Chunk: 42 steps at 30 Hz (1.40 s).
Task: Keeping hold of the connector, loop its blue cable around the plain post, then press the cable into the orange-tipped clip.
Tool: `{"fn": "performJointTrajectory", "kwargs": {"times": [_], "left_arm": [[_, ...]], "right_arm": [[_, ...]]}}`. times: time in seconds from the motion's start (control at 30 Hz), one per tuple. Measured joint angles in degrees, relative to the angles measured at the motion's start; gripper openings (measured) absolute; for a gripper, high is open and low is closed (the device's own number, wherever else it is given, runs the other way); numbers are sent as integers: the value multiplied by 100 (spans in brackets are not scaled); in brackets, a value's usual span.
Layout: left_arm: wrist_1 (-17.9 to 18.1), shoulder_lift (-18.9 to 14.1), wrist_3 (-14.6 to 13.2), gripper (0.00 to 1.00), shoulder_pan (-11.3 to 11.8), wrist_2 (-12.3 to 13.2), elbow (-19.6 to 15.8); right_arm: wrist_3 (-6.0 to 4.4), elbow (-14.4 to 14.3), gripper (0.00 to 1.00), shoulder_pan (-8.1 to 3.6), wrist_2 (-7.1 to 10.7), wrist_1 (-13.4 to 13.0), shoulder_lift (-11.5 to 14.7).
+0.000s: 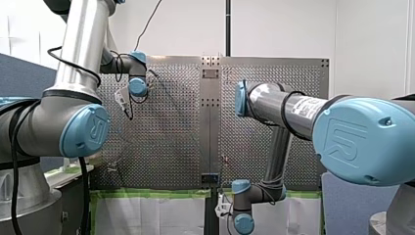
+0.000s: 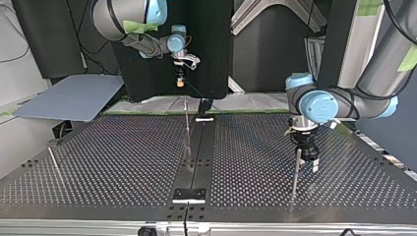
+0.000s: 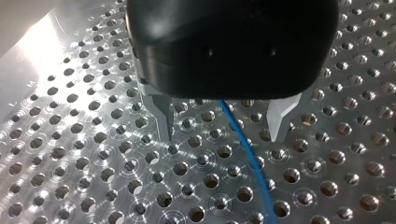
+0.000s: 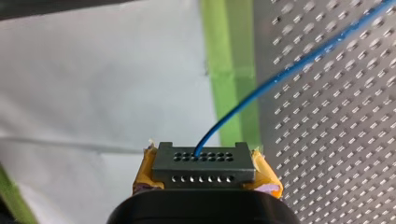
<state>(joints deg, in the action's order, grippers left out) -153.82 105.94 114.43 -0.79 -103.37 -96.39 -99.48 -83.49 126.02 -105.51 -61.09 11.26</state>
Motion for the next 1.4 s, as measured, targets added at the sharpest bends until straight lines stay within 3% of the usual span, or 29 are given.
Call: {"fn": "performJointTrajectory", "kwargs": {"times": [0.13,0.27,0.6,0.7,0.77,0.87,0.93,1.13,1.23,1.4], "left_arm": [[0,-1,-1,100,-4,-10,-1],[-4,0,-6,100,-11,-11,-1],[-14,0,-8,100,-21,-12,-2],[-22,0,-8,100,-21,-14,-1],[-30,0,-6,100,-22,-14,-1],[-39,2,-7,100,-22,-17,0],[-41,1,-8,100,-23,-18,0],[-41,1,-9,100,-23,-53,0],[-43,0,-9,100,-24,-67,0],[-44,0,-9,100,-22,-72,0]], "right_arm": [[33,-141,0,-163,23,-194,-195],[149,-313,0,-345,137,-382,-383],[681,-861,0,-896,671,-934,-935],[823,-1004,0,-1034,809,-1078,-1077],[917,-1099,0,-1067,850,-1170,-1173],[1079,-1272,0,-991,788,-1343,-1338],[1113,-1397,0,-887,689,-1469,-1376],[946,-1747,0,-550,355,-1761,-1148],[857,-1890,0,-382,186,-1714,-986],[812,-1960,0,-107,-87,-1484,-713]]}}
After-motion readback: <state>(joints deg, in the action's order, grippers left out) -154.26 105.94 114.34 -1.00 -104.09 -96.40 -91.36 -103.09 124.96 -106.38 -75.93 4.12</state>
